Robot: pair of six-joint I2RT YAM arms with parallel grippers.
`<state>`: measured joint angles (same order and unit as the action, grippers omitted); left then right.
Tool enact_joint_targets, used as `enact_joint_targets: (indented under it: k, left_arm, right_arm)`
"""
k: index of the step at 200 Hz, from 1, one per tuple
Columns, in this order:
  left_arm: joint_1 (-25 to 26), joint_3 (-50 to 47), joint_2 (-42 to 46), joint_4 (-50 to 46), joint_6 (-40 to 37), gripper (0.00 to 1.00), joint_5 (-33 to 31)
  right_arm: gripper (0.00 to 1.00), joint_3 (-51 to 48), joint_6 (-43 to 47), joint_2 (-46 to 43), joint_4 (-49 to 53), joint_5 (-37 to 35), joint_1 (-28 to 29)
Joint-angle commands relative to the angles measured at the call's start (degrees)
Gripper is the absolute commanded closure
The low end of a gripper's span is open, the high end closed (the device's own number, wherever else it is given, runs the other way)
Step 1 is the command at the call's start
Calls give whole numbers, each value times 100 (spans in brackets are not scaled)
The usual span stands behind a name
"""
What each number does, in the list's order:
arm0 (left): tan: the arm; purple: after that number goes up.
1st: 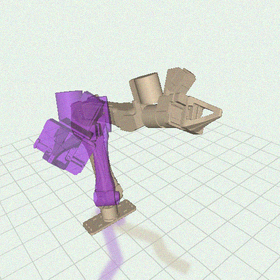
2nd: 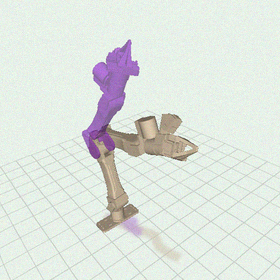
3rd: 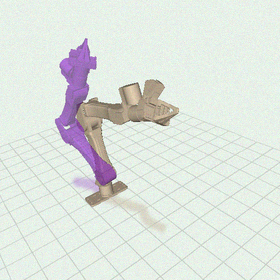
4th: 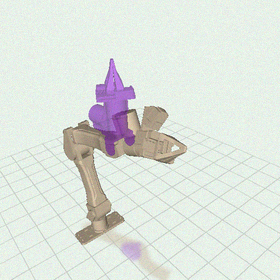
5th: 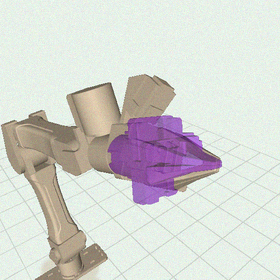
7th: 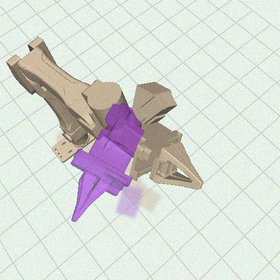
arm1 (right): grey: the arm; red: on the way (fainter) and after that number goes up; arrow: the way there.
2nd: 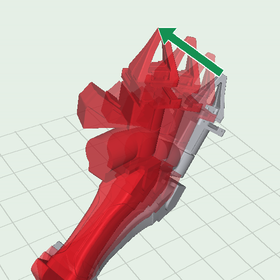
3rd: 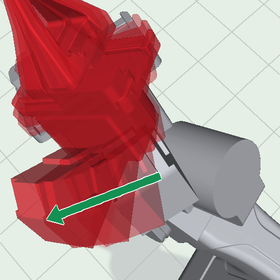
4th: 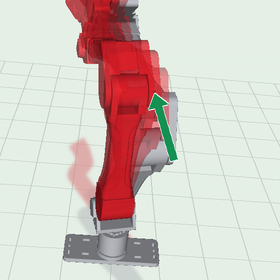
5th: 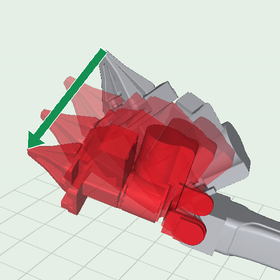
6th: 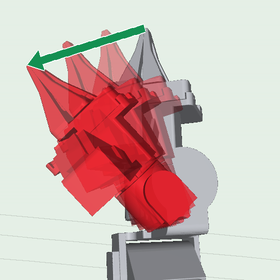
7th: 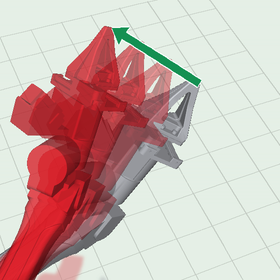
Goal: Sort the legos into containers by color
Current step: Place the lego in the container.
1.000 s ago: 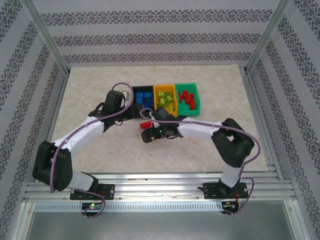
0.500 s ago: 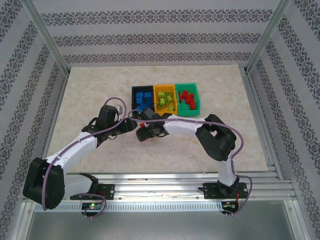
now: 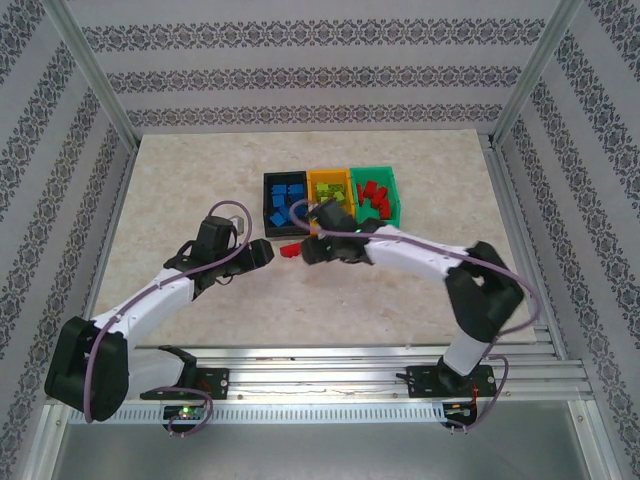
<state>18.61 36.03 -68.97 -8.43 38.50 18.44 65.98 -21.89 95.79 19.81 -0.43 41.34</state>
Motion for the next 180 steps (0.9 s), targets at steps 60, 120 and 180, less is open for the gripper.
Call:
enact_joint_targets:
  k: [60,120,180]
  left_arm:
    - [-76,-320,-187,751,326,29,404]
    - [-75,-388,309,266,236,29,227]
    - [-77,-538,382,304,226,28,111]
  right_arm:
    - [35,819,356,217,-338,403,-2228]
    - [18,1485,216,924,-261,249,-2432]
    - [18,381,825,76,-417,1172,-1558]
